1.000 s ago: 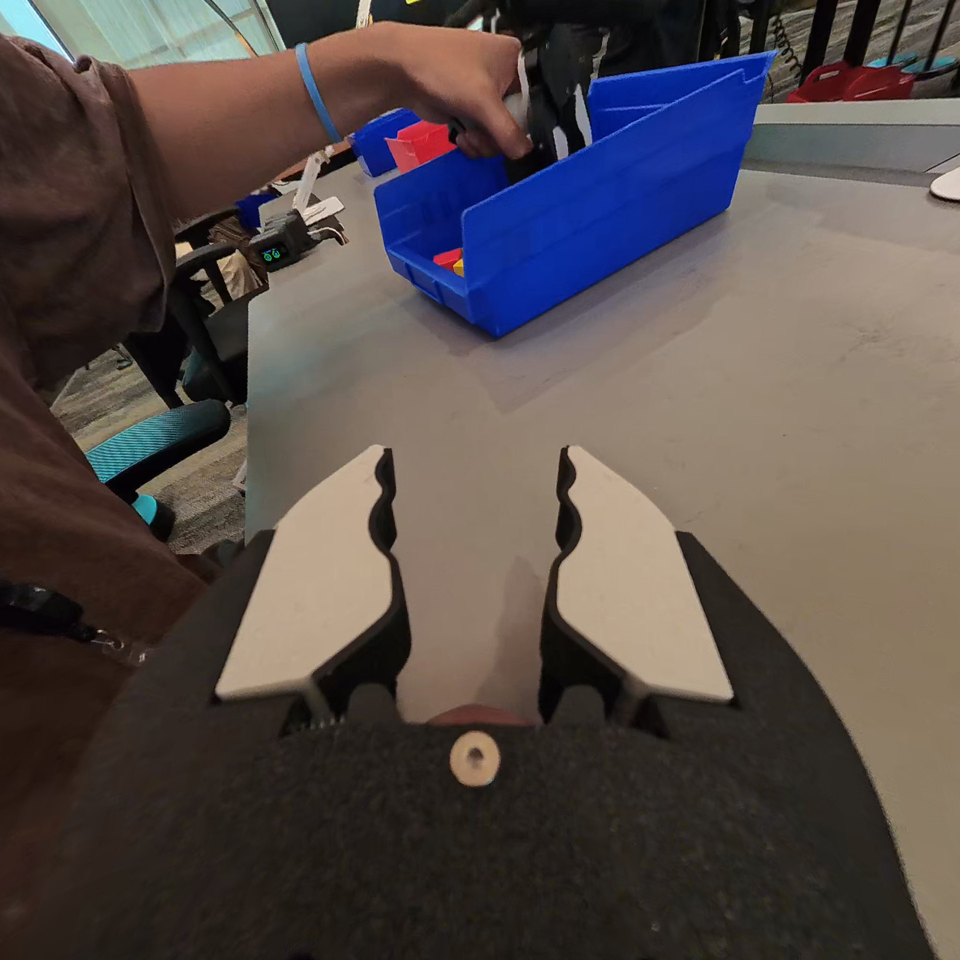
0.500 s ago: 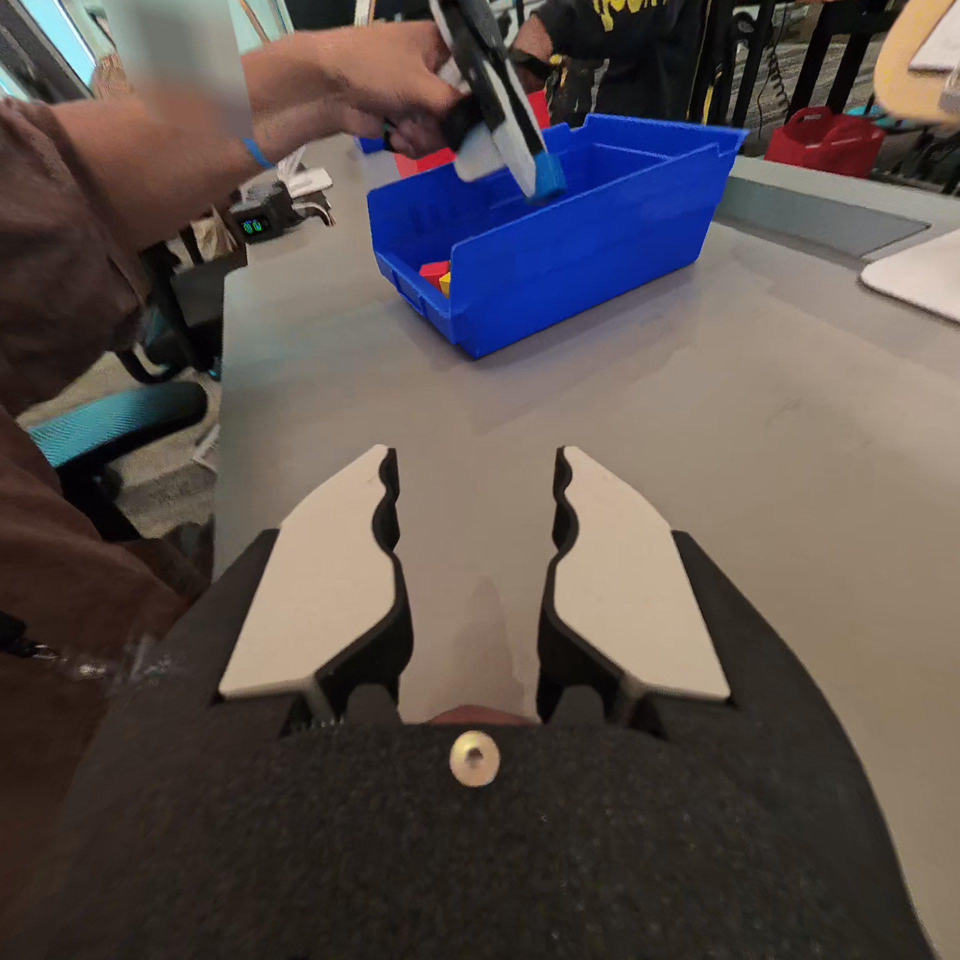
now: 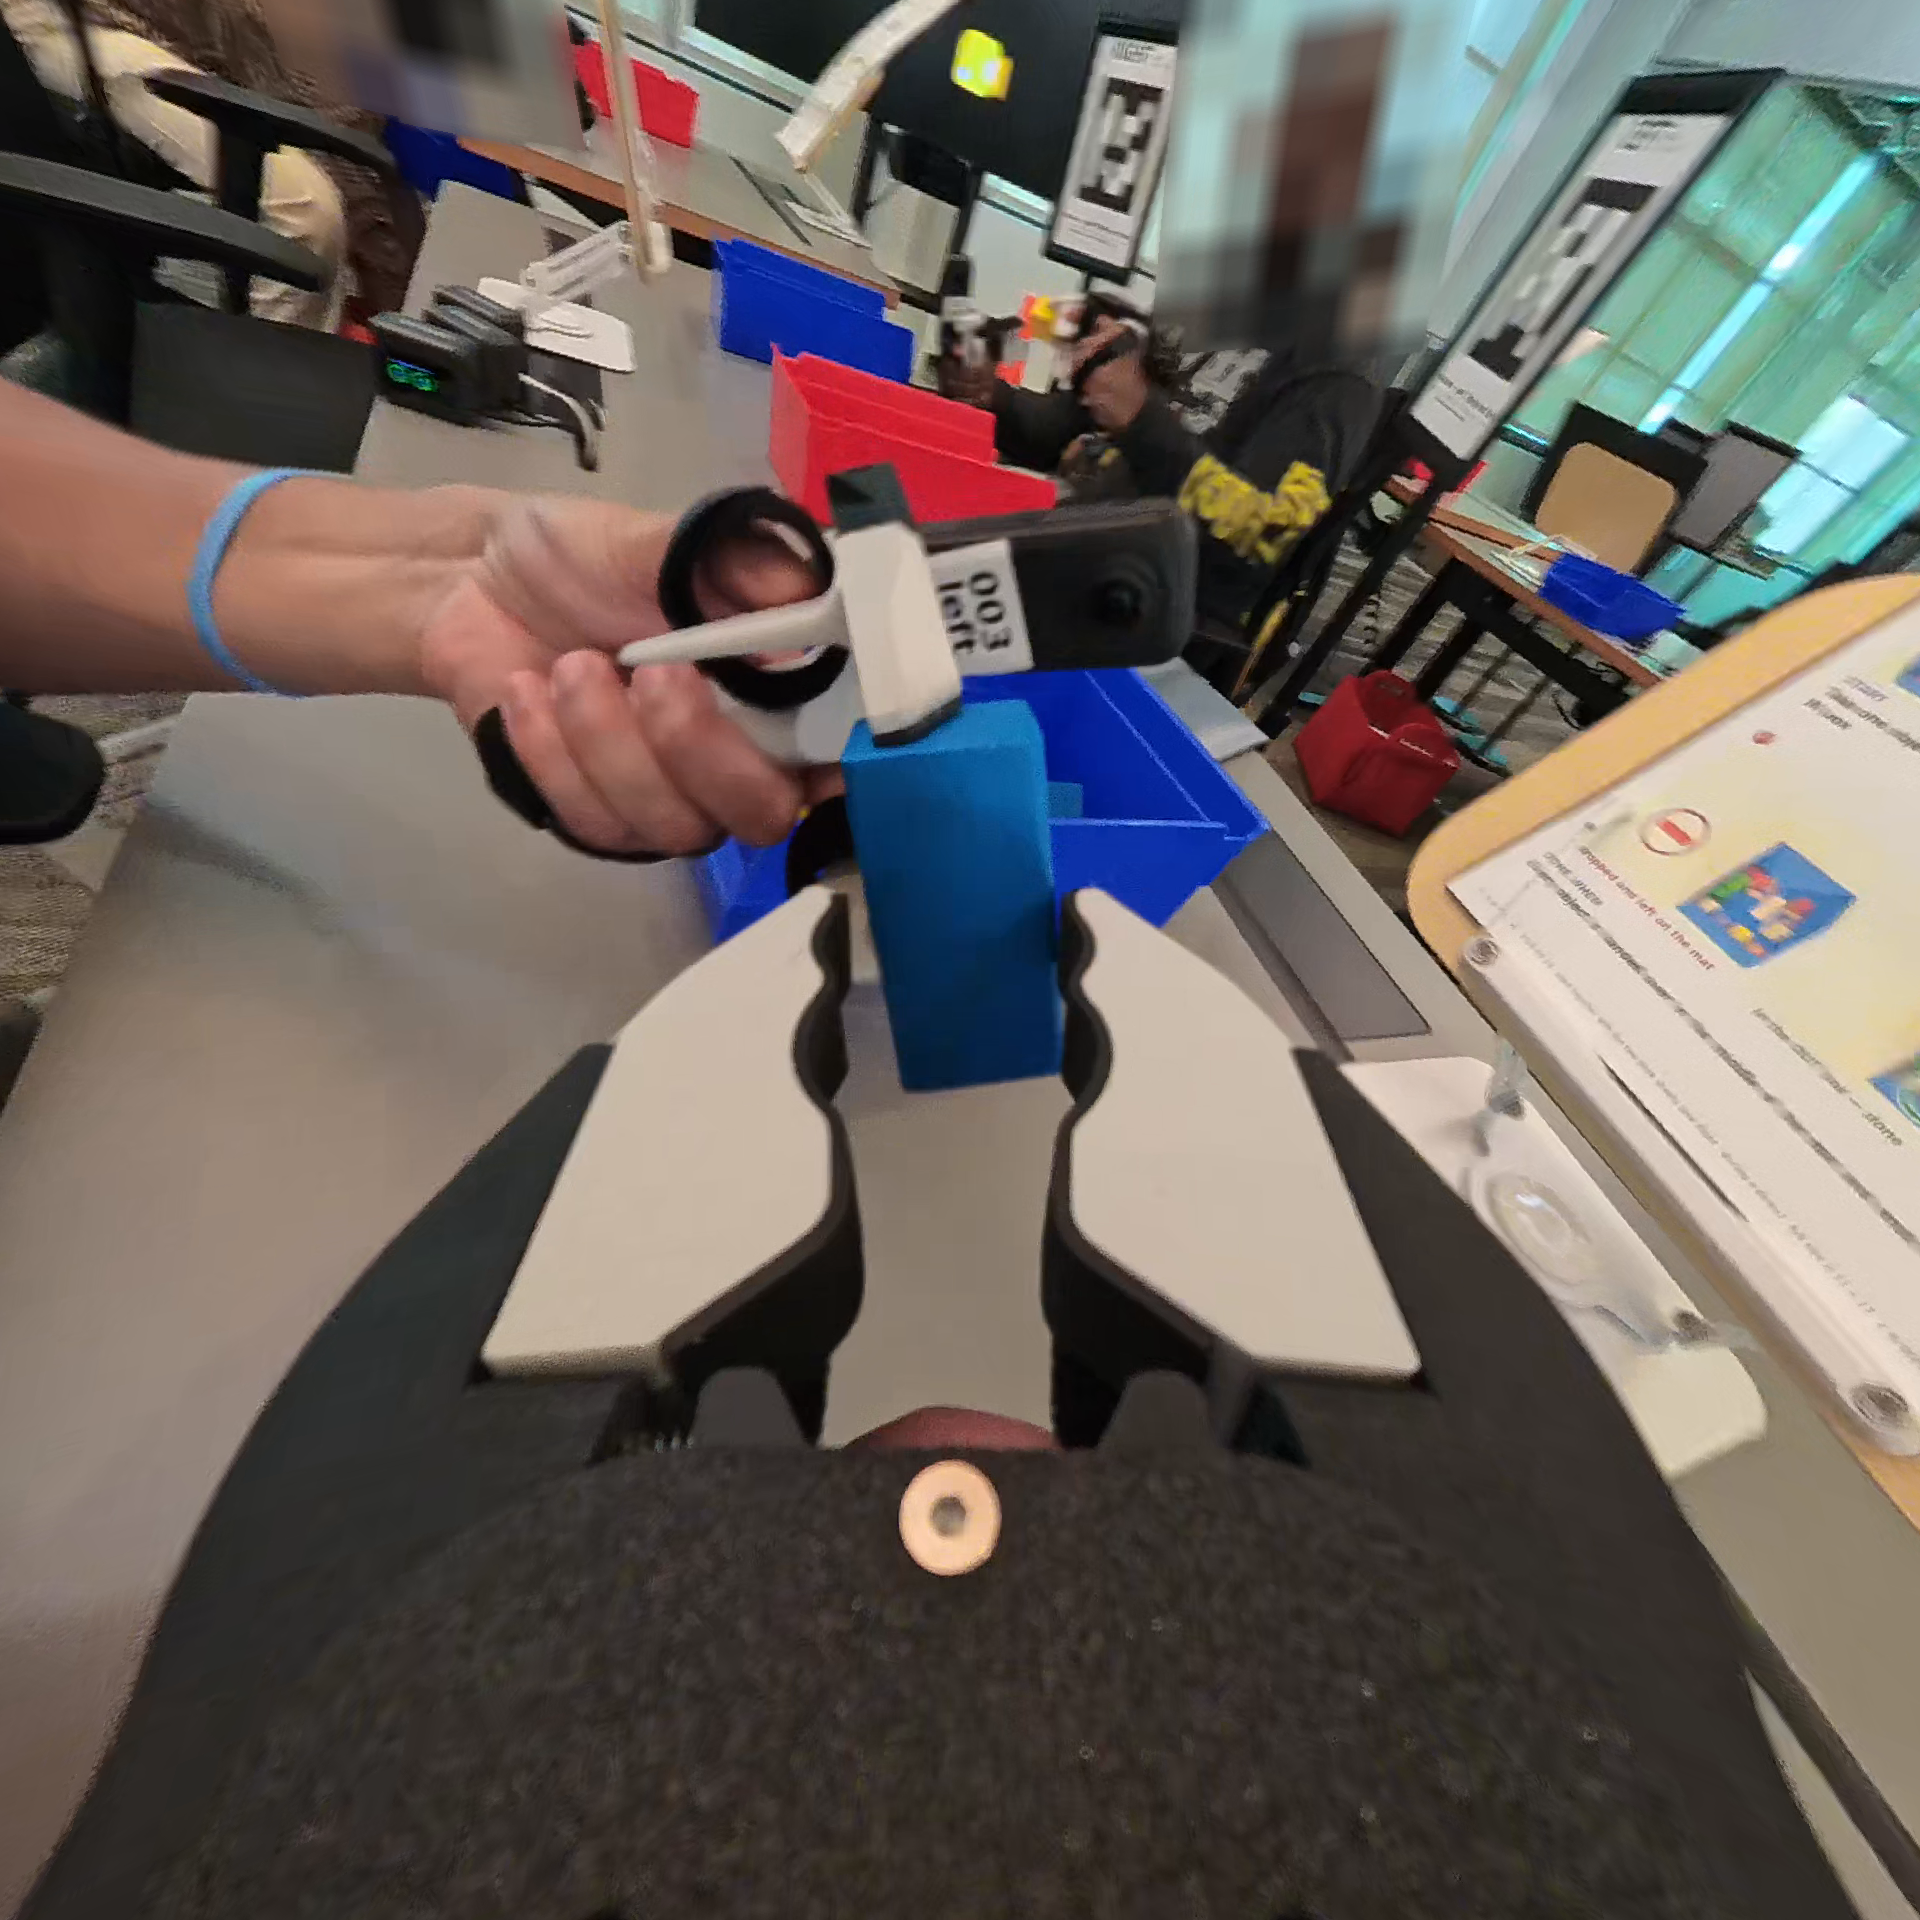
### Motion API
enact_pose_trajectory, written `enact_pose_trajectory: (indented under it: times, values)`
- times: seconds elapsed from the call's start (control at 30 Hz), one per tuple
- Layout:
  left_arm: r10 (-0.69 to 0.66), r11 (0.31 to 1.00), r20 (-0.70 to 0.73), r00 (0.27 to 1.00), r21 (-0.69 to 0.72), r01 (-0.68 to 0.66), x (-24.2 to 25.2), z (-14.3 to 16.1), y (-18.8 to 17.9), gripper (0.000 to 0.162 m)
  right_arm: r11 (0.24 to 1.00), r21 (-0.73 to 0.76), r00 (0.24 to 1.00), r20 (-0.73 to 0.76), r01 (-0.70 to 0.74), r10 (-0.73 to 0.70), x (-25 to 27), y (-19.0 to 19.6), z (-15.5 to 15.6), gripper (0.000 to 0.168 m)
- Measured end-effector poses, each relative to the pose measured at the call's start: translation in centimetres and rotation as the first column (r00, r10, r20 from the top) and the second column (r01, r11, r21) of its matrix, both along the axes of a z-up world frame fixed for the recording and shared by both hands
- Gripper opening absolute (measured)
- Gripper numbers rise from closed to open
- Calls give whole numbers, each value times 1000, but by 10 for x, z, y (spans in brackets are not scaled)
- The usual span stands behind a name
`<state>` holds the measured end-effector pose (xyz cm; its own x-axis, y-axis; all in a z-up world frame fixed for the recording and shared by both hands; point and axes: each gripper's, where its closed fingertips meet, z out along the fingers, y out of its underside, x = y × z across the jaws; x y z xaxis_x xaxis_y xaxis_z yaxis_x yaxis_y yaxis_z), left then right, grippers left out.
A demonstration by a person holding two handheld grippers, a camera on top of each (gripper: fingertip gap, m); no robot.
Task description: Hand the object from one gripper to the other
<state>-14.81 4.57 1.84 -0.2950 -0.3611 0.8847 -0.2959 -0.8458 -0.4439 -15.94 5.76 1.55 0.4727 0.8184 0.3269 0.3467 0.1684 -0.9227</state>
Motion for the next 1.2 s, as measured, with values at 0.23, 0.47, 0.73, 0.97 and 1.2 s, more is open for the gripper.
enact_pose_trajectory:
  times: [0.23, 0.47, 0.73, 0.97, 1.2]
  values:
    - [38, 999, -17, 999, 37, -37, 12, -9, -19, 67, 995, -44, 996, 23, 87, -86, 36, -13, -1, 33]
    - [382, 845, -143, 913, 455, -282, -17, -89, -52, 61, 812, -186, 832, 90, 554, -547, 211, 37, 33, 33]
    - [493, 726, -273, 826, 652, -218, -35, -151, -72, 57, 78, -587, 479, 569, 806, -668, 382, 50, -89, 34]
    - [475, 750, -291, 830, 628, -209, -41, -158, -75, 57, -181, -672, 574, 719, 718, -392, 341, -31, -174, 34]
    - [476, 745, -296, 828, 637, -201, -45, -160, -74, 57, -155, -643, 581, 753, 750, -308, 317, -48, -195, 34]
